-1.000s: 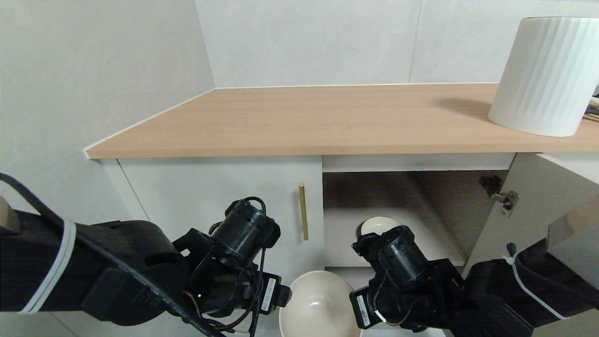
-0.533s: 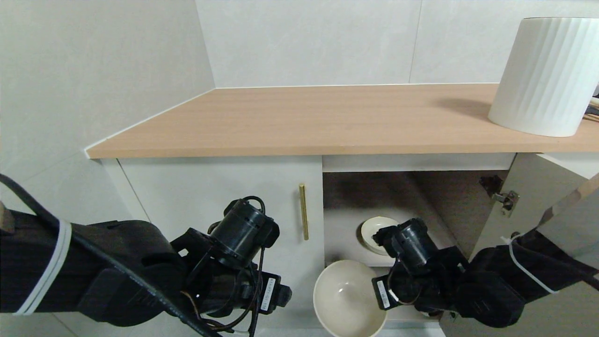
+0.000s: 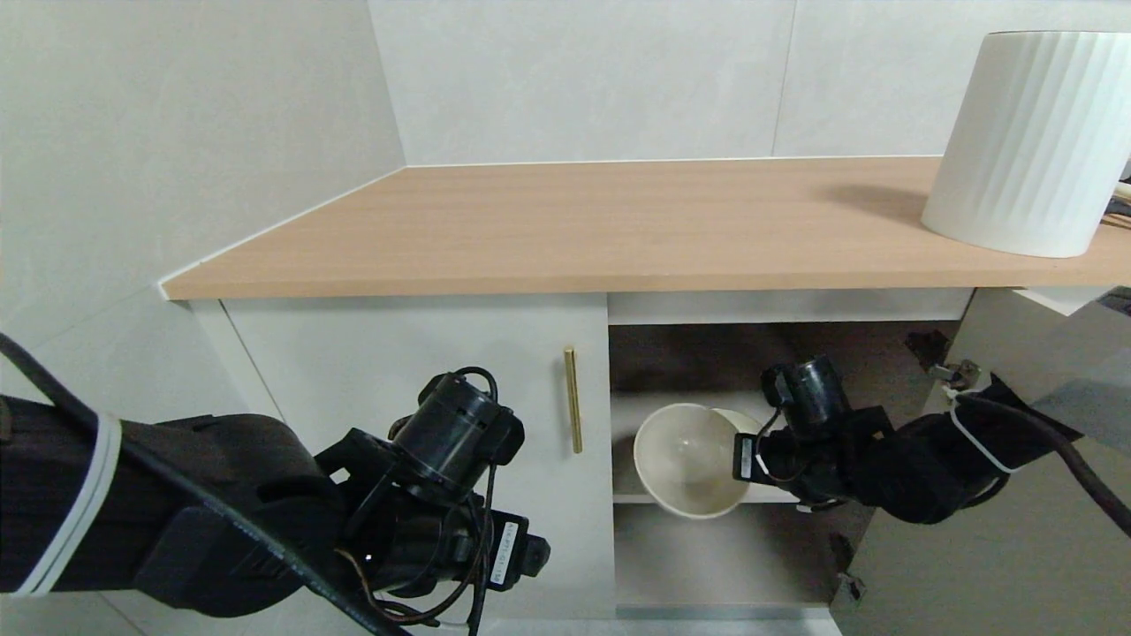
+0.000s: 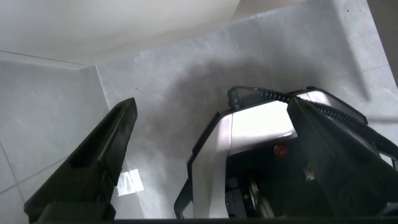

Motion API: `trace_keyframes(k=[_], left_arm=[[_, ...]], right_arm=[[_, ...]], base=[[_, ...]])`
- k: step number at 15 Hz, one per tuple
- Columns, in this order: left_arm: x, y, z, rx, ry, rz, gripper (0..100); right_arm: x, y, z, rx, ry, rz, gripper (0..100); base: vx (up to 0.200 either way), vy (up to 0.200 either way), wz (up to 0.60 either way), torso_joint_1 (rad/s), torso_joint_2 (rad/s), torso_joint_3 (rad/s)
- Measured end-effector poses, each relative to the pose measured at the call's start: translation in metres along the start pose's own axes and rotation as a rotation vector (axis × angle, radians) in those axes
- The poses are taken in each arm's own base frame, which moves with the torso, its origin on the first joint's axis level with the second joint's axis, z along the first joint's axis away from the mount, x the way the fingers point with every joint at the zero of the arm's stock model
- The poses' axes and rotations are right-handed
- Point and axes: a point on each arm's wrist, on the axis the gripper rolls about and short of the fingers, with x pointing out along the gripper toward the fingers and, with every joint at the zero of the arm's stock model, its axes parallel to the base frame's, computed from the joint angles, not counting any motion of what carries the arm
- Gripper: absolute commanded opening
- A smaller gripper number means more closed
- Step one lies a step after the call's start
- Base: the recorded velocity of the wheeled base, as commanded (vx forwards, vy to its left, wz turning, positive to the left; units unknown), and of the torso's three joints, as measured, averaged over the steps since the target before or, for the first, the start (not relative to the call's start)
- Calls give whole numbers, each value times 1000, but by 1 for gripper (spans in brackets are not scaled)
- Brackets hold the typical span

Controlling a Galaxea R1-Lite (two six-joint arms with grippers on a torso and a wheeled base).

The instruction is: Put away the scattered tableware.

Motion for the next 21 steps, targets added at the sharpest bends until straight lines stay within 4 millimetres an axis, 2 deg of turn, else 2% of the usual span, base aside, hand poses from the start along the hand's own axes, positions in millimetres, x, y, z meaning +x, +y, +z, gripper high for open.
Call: trace_keyframes(k=[3, 8, 14, 21], left_arm=[[0, 0, 0, 0, 0, 0, 100], [0, 0, 0, 0, 0, 0, 100], [0, 0, 0, 0, 1, 0, 100], [1, 0, 0, 0, 2, 1, 100]], right_arm=[[10, -10, 23, 137, -65, -21, 0], [34, -28, 39, 215, -130, -105, 0], [57, -41, 36, 228, -120, -158, 0], [68, -44, 31, 222, -108, -184, 0]], base=[[0, 0, 0, 0, 0, 0], [0, 0, 0, 0, 0, 0], [0, 0, 0, 0, 0, 0], [0, 0, 0, 0, 0, 0]])
